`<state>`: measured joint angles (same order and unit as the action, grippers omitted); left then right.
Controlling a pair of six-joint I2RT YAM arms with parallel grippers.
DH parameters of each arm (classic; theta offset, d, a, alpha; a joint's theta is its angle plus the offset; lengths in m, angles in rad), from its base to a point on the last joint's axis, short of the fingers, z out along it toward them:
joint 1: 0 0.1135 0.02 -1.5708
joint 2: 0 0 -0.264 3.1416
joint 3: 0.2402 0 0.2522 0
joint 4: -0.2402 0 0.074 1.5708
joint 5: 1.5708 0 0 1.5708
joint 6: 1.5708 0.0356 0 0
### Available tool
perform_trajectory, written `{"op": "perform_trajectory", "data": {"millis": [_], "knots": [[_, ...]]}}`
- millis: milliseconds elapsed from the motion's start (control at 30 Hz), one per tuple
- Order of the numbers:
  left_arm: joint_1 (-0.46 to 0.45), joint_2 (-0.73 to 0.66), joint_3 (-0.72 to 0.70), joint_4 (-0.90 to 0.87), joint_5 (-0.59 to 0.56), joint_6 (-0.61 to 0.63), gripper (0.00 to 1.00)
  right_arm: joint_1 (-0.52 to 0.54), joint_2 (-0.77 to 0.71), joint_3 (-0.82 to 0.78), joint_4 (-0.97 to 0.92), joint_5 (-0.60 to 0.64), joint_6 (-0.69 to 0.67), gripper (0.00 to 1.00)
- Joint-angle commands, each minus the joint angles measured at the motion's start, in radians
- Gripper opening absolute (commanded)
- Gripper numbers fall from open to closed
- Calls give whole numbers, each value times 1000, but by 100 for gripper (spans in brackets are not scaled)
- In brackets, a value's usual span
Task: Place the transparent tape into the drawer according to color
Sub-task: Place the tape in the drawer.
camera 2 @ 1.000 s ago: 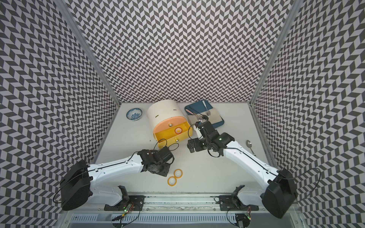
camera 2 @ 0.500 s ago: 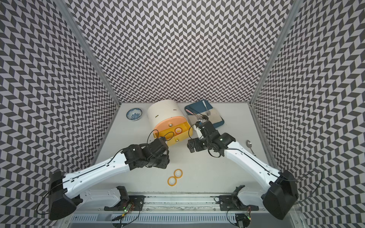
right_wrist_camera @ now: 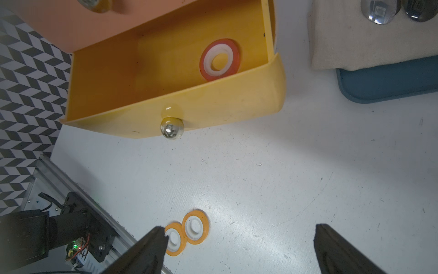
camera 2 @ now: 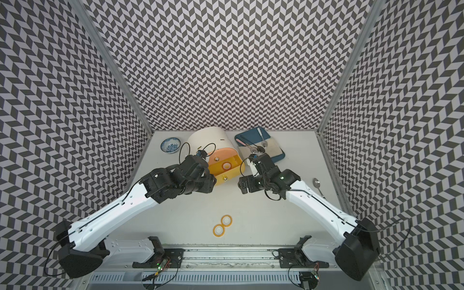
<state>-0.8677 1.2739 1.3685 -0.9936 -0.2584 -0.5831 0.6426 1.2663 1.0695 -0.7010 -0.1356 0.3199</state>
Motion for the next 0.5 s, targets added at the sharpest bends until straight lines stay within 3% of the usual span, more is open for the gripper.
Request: {"op": "perform_trajectory", "data": {"millis": [0, 467], "knots": [[40, 35, 39, 75, -48, 74, 30, -8, -28, 1, 46, 1, 9, 100], [58, 100, -83, 242, -184, 105, 33, -16, -31, -17, 60, 2, 14, 100]]}}
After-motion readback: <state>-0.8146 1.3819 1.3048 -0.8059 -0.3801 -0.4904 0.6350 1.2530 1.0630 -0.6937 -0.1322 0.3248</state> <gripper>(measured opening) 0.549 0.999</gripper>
